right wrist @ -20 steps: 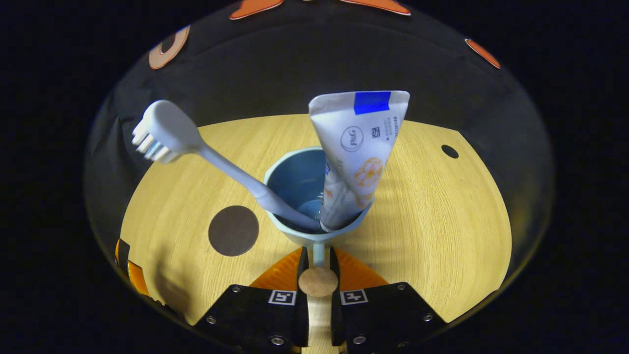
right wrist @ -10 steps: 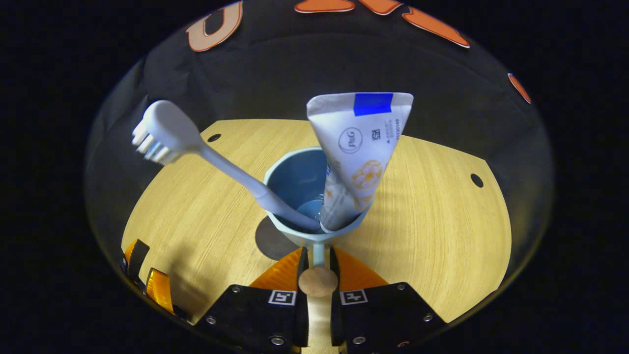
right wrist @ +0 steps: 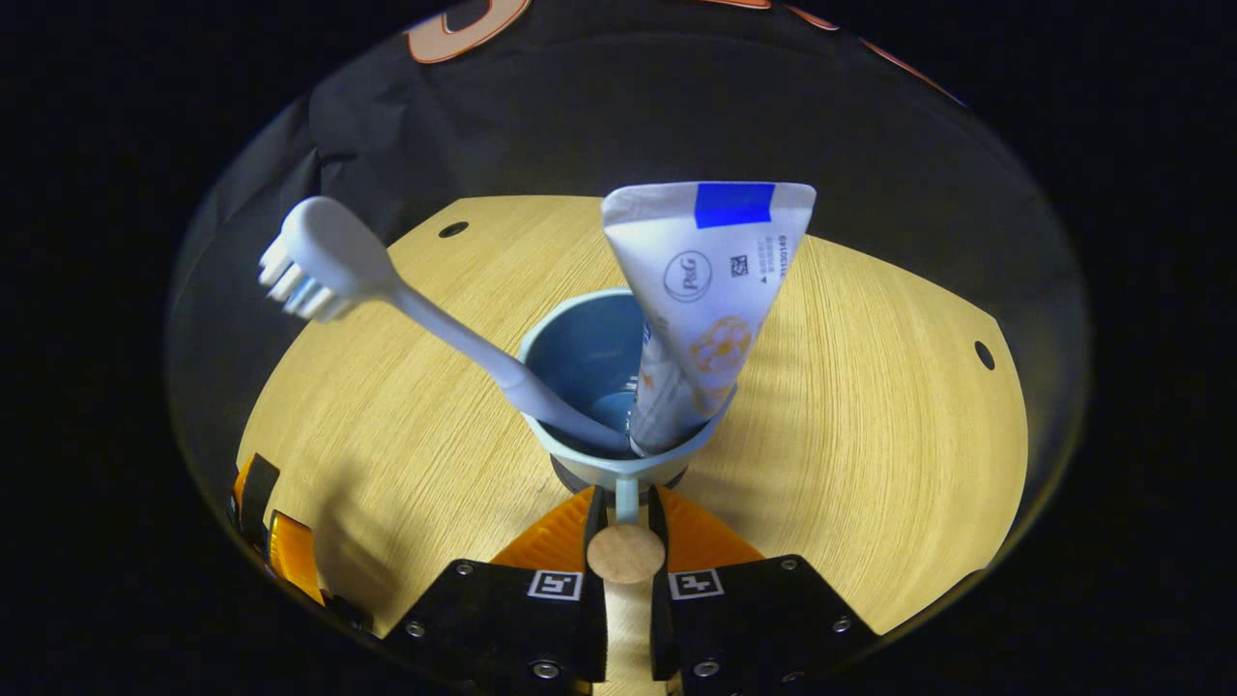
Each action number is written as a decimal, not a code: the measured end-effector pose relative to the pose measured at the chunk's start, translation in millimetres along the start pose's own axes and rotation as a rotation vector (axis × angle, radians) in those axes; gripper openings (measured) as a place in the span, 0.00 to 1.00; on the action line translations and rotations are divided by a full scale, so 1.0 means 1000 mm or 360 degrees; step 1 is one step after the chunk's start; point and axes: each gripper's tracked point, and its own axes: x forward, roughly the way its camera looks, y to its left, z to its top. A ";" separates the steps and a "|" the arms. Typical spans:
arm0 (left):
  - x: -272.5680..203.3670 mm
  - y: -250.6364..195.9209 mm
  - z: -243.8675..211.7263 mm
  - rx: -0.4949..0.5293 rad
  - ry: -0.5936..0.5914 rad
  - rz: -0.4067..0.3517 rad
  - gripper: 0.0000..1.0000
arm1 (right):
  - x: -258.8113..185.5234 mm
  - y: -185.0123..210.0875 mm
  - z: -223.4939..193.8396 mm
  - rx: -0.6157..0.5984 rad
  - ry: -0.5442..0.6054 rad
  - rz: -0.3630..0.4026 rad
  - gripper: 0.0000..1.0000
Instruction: Put the toothbrush and toothpaste on the desktop into the cup, then pick up the cup and place it on the coaster on the desktop.
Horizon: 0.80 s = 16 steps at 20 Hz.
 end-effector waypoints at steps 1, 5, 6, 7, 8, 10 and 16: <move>-0.002 0.000 0.002 0.0002 0.0003 0.0005 0.92 | -0.005 -0.001 0.002 0.0001 0.0011 -0.0007 0.18; 0.001 0.000 -0.003 0.0019 0.0020 0.0025 0.92 | -0.003 -0.004 0.002 -0.0065 -0.0041 -0.0034 0.25; 0.002 0.000 -0.007 0.0021 0.0028 0.0023 0.92 | -0.004 -0.005 0.007 -0.0048 -0.0083 -0.0023 0.28; 0.001 -0.003 -0.006 0.0028 0.0030 0.0021 0.92 | -0.007 -0.003 0.013 -0.0035 -0.0136 -0.0012 0.29; 0.000 -0.002 -0.005 0.0033 0.0025 0.0017 0.92 | -0.012 0.001 0.019 -0.0029 -0.0190 -0.0003 0.24; 0.002 -0.004 -0.002 0.0047 0.0005 0.0003 0.91 | -0.027 -0.002 0.026 -0.0062 -0.0328 0.0010 0.31; 0.005 -0.010 0.012 0.0140 -0.0071 -0.0049 0.92 | -0.096 -0.012 0.038 -0.0136 -0.0727 0.0011 0.35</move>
